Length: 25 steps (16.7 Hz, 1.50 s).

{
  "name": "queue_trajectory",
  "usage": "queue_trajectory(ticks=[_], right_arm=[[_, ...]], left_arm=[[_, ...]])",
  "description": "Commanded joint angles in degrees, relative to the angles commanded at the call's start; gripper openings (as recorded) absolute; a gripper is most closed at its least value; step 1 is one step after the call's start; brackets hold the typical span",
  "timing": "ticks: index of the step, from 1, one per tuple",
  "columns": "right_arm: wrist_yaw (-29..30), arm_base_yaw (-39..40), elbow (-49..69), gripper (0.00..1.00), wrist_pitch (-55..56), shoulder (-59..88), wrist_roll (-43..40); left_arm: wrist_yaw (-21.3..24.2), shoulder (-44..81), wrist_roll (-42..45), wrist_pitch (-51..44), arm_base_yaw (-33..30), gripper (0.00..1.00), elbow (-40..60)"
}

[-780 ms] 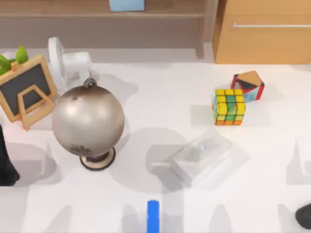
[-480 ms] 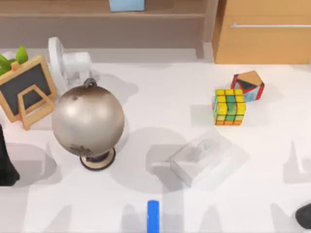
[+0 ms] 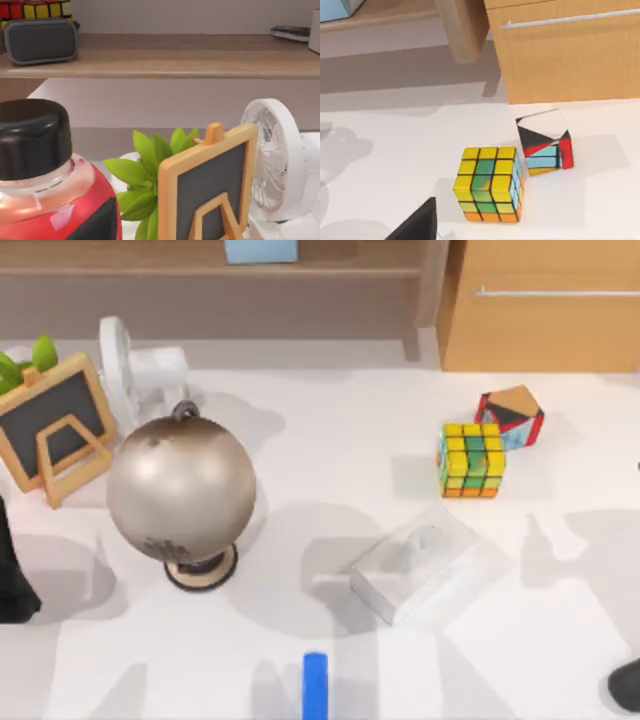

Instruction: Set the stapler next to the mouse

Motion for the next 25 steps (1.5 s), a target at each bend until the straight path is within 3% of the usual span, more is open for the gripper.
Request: queue_trajectory(ticks=[16,25], right_arm=[[-4.28,33.66,41.49,1.0,-33.07,64.38,37.3],[-0.88,45.8,58.22,1.0,-43.17,85.52,47.9]], left_arm=[[0.0,0.0,0.0,0.0,0.0,1.0,0.0],[0.0,0.0,0.0,0.0,0.0,1.0,0.0]])
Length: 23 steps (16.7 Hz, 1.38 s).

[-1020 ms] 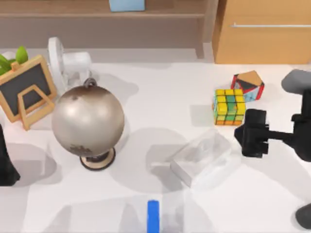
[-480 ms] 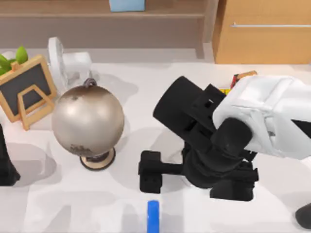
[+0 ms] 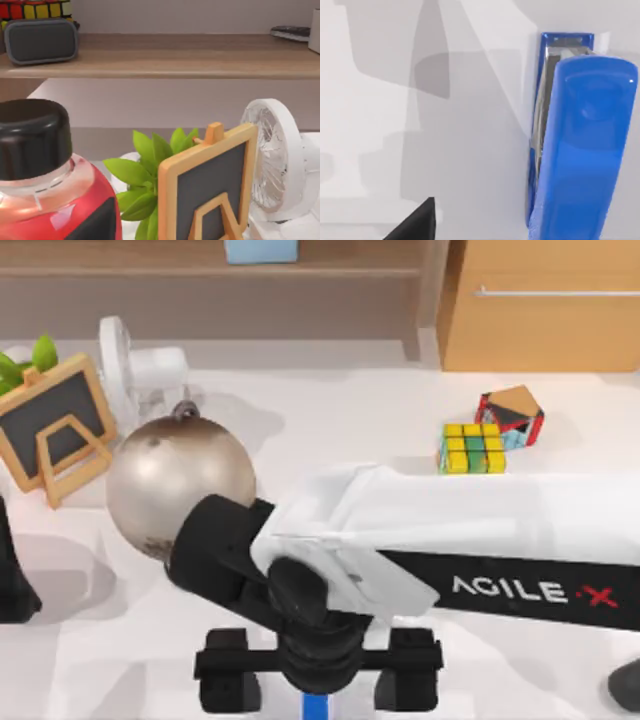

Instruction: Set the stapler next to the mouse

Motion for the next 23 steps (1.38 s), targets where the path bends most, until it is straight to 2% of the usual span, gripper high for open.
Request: queue_trajectory(ticks=[7,13,18,23], right_arm=[[0.14,0.16,0.2,1.0,0.02,0.55,0.27],[0.22,0.34,-4.51,1.0,8.92,4.6,0.38],[0.23,0.36,-5.02,1.0,9.71,5.05,0.41],[0.23,0.36,-5.02,0.62,9.71,5.05,0.41]], left_arm=[[0.0,0.0,0.0,0.0,0.0,1.0,0.0],[0.0,0.0,0.0,0.0,0.0,1.0,0.0],[0.0,0.0,0.0,0.0,0.0,1.0,0.0],[0.0,0.0,0.0,0.0,0.0,1.0,0.0]])
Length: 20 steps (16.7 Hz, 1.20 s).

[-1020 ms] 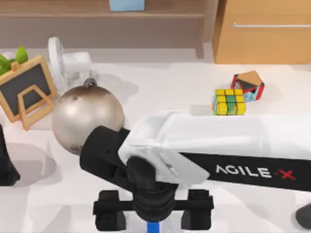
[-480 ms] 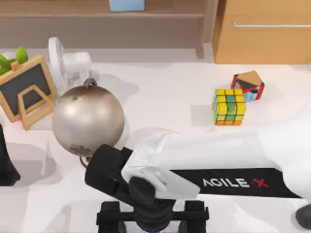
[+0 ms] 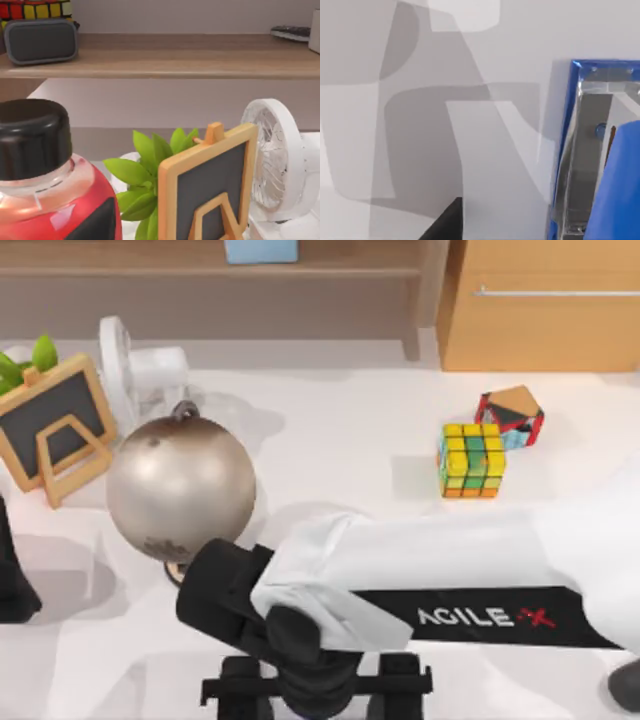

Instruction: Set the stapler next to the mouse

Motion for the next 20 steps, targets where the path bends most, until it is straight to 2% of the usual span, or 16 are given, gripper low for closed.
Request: queue_trajectory(ticks=[8,20], right_arm=[[0.0,0.0,0.0,0.02,0.0,0.0,0.0],[0.47,-0.1,0.99,0.0,-2.94,-1.71,-0.54]], left_arm=[[0.0,0.0,0.0,0.0,0.0,1.0,0.0],[0.0,0.0,0.0,0.0,0.0,1.0,0.0]])
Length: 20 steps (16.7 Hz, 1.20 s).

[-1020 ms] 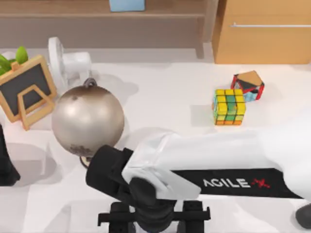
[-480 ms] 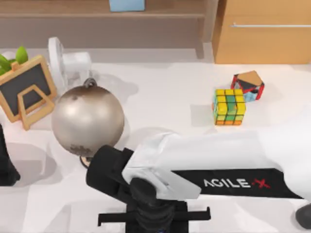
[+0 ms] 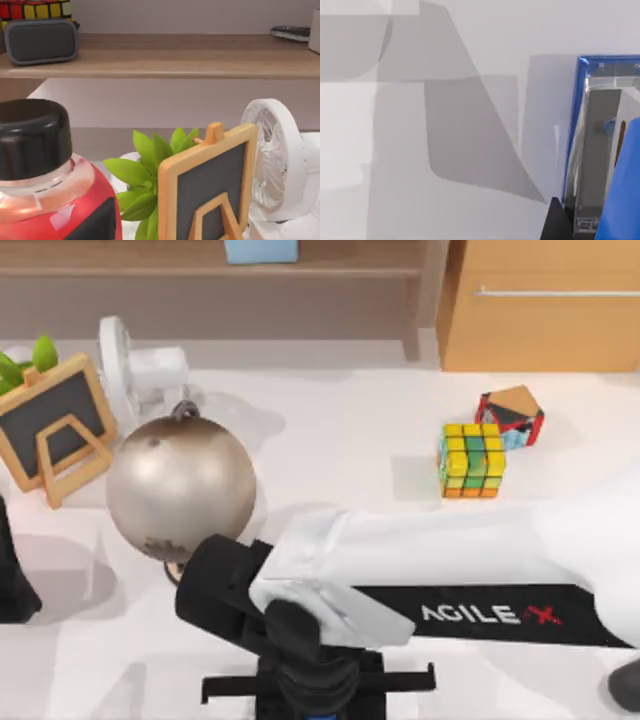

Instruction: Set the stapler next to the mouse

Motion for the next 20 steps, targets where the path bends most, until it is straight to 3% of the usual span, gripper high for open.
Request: queue_trajectory(ticks=[11,15,20], right_arm=[[-1.01,-1.97,3.12,0.0,-3.5,-3.8,-2.03],[-3.47,-12.41,4.16,0.0,-2.75,-9.99,-11.94],[-3.49,-34.45,1.63,0.0,-4.34,-12.96,-33.03]], left_arm=[[0.0,0.0,0.0,0.0,0.0,1.0,0.0],[0.0,0.0,0.0,0.0,0.0,1.0,0.0],[0.0,0.0,0.0,0.0,0.0,1.0,0.0]])
